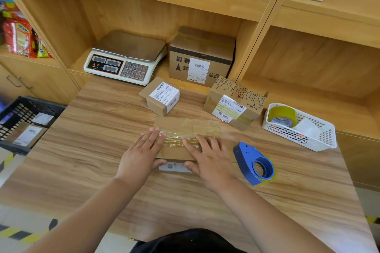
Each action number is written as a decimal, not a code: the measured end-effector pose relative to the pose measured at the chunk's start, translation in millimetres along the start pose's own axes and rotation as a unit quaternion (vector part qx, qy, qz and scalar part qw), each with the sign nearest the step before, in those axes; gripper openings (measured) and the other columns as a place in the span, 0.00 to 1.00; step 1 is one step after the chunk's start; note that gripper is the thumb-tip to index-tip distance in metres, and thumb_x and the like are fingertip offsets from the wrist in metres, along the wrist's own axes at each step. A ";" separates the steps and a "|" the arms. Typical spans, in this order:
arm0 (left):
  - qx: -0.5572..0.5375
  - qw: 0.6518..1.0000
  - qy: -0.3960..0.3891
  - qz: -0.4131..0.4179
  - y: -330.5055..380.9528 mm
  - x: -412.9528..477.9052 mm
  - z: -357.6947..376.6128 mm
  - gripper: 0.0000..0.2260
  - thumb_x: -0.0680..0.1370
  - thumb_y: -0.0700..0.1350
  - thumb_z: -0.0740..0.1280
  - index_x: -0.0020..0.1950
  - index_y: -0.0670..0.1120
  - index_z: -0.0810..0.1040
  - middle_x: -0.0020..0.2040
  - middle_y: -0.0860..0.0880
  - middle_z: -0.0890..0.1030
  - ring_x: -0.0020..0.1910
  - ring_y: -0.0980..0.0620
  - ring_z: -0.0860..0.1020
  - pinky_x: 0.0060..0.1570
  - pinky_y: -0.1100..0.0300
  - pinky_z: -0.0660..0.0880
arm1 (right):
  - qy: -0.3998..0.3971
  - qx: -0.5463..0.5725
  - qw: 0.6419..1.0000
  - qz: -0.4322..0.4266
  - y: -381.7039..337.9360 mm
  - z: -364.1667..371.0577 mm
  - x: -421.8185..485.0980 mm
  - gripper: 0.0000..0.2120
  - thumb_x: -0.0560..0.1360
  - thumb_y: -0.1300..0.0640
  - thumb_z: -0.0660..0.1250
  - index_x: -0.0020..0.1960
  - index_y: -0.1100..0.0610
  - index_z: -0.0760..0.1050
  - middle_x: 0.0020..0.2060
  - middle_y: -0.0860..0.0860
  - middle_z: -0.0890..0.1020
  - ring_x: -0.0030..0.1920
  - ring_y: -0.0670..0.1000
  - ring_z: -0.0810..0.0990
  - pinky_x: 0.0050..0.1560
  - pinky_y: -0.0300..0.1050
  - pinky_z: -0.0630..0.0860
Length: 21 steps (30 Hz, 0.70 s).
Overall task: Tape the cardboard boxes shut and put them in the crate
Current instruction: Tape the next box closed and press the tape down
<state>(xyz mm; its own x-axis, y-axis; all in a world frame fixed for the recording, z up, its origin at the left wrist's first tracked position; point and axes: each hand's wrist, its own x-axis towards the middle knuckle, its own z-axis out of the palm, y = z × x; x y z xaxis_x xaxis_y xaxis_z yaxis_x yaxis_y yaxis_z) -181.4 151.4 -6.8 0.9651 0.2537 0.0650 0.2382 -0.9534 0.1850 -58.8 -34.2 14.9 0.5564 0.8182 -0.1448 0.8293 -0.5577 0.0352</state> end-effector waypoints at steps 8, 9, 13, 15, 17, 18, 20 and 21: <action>-0.010 1.000 -0.006 -0.011 -1.5 -2.0 3.9 0.32 0.75 0.64 0.50 0.71 0.45 0.66 0.71 0.44 0.69 0.71 0.50 0.62 0.72 0.62 0.47 | 0.053 0.015 0.997 0.060 44.0 8.2 -29.2 0.28 0.80 0.38 0.37 0.68 0.42 0.69 0.62 0.51 0.77 0.61 0.56 0.69 0.59 0.55 0.72; -0.020 1.000 -0.003 -0.016 -0.6 -2.8 4.5 0.32 0.74 0.63 0.52 0.71 0.45 0.67 0.72 0.45 0.68 0.71 0.51 0.62 0.72 0.62 0.50 | 0.079 0.025 0.995 0.057 48.4 9.6 -30.3 0.28 0.81 0.38 0.38 0.67 0.42 0.71 0.60 0.51 0.78 0.59 0.55 0.70 0.57 0.53 0.71; -0.139 0.984 0.069 -0.089 11.8 4.3 -2.9 0.30 0.75 0.62 0.54 0.70 0.46 0.71 0.73 0.50 0.66 0.73 0.52 0.62 0.67 0.63 0.58 | 0.128 0.238 0.959 0.087 52.6 6.0 -24.9 0.18 0.81 0.45 0.56 0.67 0.46 0.73 0.56 0.47 0.78 0.54 0.49 0.76 0.49 0.40 0.68; -0.182 0.966 0.105 -0.149 21.1 16.0 -10.8 0.23 0.77 0.55 0.62 0.68 0.44 0.73 0.68 0.47 0.71 0.69 0.47 0.67 0.63 0.60 0.62 | 0.121 0.348 0.912 0.178 49.9 1.7 -14.3 0.19 0.79 0.47 0.62 0.68 0.49 0.71 0.55 0.45 0.78 0.51 0.45 0.76 0.47 0.40 0.70; -0.183 0.956 0.095 -0.209 28.1 28.1 -14.8 0.27 0.77 0.52 0.66 0.72 0.42 0.65 0.70 0.44 0.67 0.69 0.44 0.64 0.66 0.55 0.62 | 0.104 0.366 0.888 0.256 46.0 -2.2 -0.7 0.25 0.76 0.41 0.62 0.69 0.51 0.67 0.51 0.45 0.78 0.49 0.47 0.77 0.47 0.45 0.74; -0.185 0.950 0.068 -0.242 30.7 33.3 -15.5 0.32 0.77 0.55 0.65 0.74 0.41 0.60 0.73 0.43 0.63 0.72 0.43 0.61 0.69 0.52 0.60 | 0.086 0.351 0.891 0.273 43.2 -3.1 5.6 0.29 0.74 0.36 0.61 0.69 0.52 0.66 0.51 0.46 0.78 0.51 0.49 0.77 0.47 0.47 0.75; -0.205 0.932 0.011 -0.300 35.0 40.4 -12.9 0.40 0.75 0.62 0.63 0.77 0.41 0.50 0.77 0.43 0.57 0.75 0.44 0.57 0.71 0.49 0.59 | 0.048 0.313 0.906 0.282 36.7 -3.0 14.6 0.35 0.71 0.31 0.60 0.68 0.54 0.66 0.57 0.49 0.77 0.57 0.53 0.76 0.50 0.48 0.75; -0.213 0.923 -0.005 -0.321 37.0 42.8 -11.5 0.43 0.74 0.65 0.63 0.77 0.42 0.48 0.77 0.44 0.57 0.75 0.45 0.58 0.70 0.48 0.61 | 0.043 0.310 0.906 0.284 34.3 -2.3 17.6 0.36 0.71 0.31 0.61 0.68 0.56 0.66 0.59 0.50 0.76 0.59 0.54 0.75 0.51 0.48 0.74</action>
<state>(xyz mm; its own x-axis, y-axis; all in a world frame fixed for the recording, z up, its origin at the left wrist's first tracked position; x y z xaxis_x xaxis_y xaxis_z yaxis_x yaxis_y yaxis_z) -132.6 128.8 14.1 0.6421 0.7401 -0.1999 0.6978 -0.4562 0.5522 -20.4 -38.6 15.9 0.9087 0.3669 -0.1993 0.2335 -0.8423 -0.4858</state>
